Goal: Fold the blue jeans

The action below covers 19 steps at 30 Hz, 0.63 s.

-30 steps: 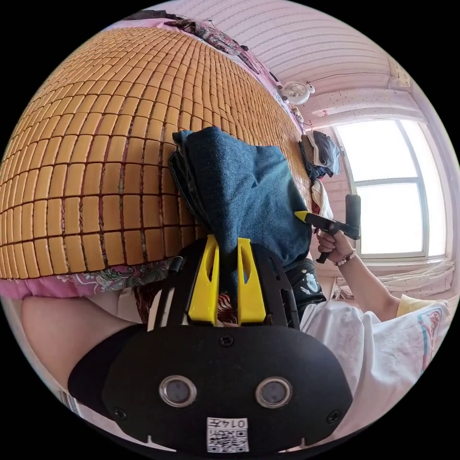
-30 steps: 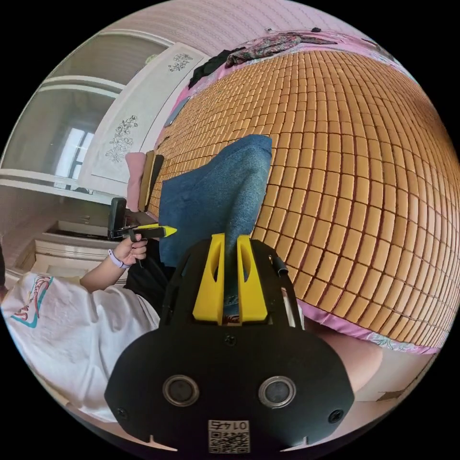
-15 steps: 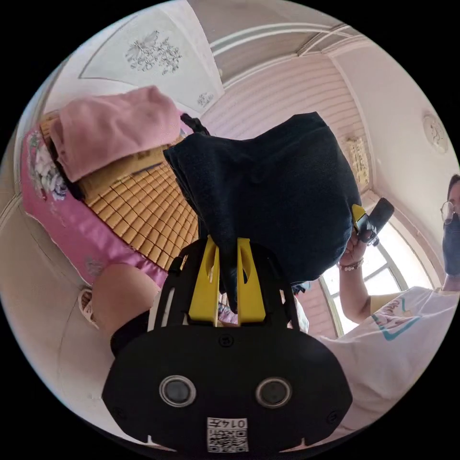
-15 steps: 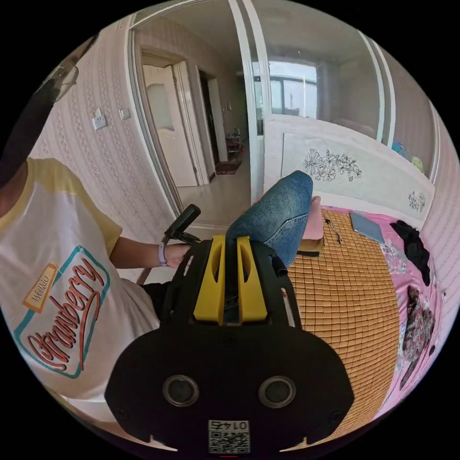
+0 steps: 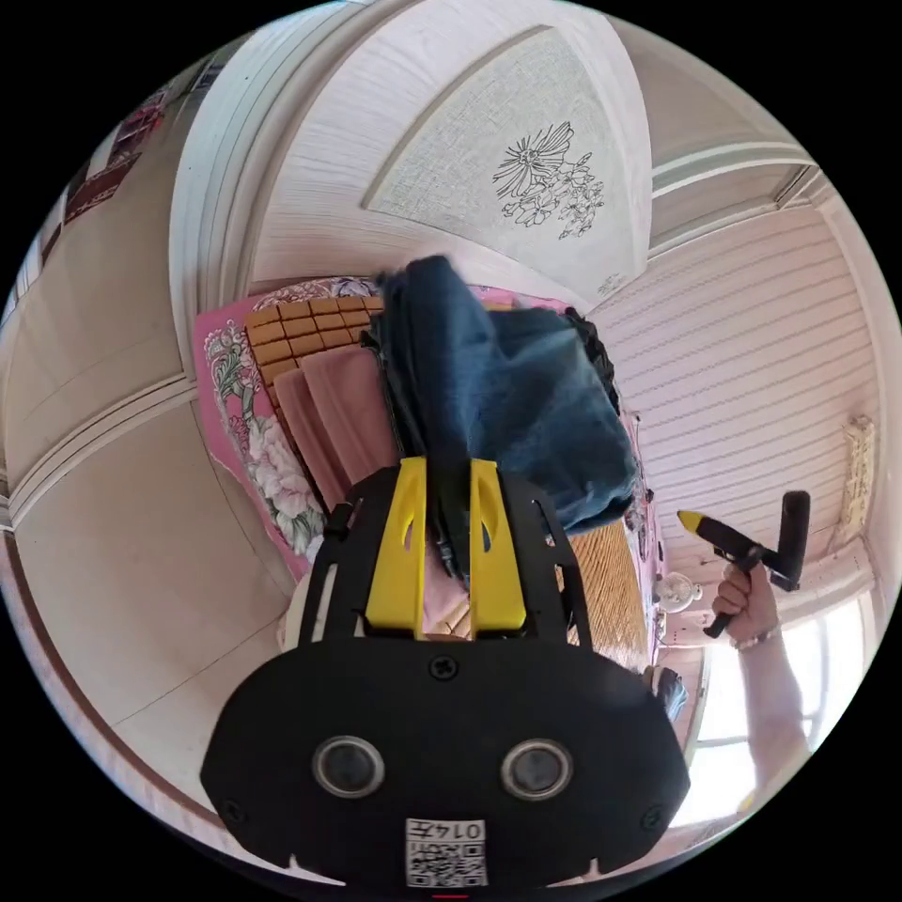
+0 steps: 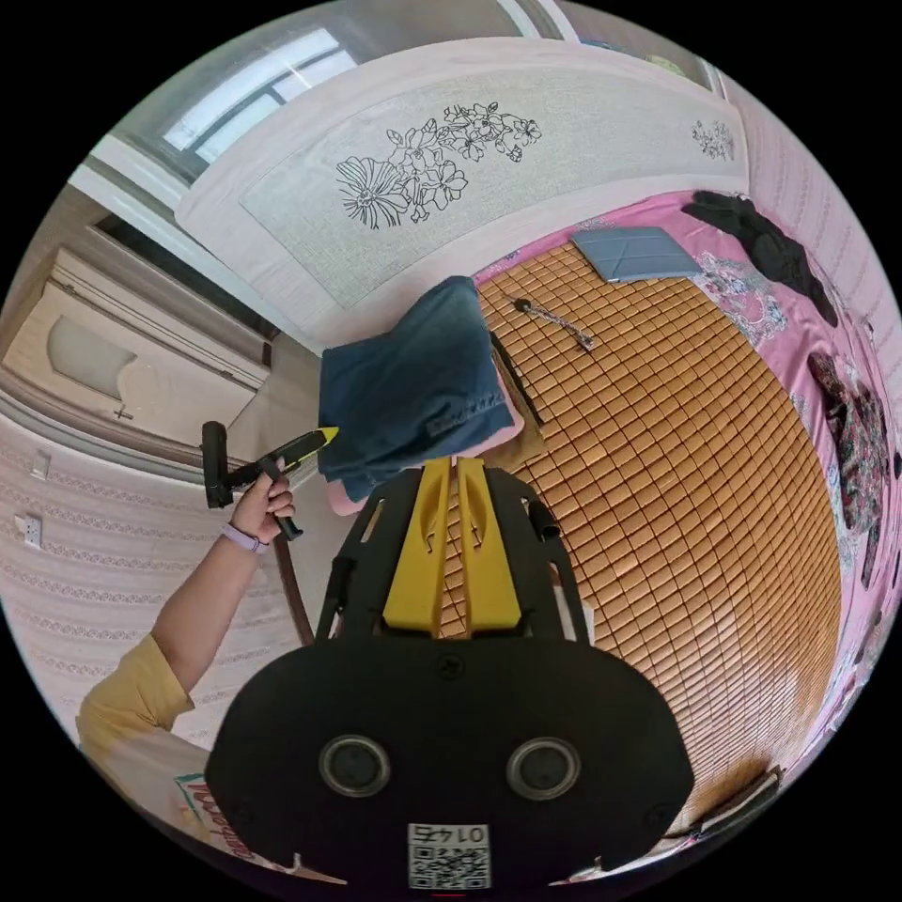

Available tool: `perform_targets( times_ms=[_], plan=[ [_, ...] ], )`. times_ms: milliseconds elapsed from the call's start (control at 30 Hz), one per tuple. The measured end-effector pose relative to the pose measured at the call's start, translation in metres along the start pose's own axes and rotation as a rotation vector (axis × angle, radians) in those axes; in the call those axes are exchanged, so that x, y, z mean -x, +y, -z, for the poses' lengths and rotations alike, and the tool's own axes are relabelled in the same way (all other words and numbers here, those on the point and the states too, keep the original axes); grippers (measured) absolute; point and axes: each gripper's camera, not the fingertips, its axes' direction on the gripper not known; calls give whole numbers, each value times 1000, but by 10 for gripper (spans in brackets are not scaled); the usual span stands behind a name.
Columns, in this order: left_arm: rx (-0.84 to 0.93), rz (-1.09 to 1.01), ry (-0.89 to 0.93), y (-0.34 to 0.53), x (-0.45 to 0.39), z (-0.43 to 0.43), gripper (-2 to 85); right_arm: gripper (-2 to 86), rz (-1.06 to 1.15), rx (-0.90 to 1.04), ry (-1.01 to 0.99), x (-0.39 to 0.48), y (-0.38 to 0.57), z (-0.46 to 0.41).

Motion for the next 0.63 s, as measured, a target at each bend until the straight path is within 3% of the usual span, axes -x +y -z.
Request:
perform_targets(
  times_ms=[133,333,467,633],
  plan=[
    [22,-65,-110,7,-10,-7,65,3,31,10,-6,-48,83,-12],
    [11,-110,-37,55,-26,15,45,2,-356,39,-13,-145,268,10],
    [-48,-358,-203,121,-78,31,-6,3,-654,-111,95,-171,406,77],
    [30,-692,-56,212,-175,-3,-9,6,-966,-255,239,-173,539,142]
  ],
)
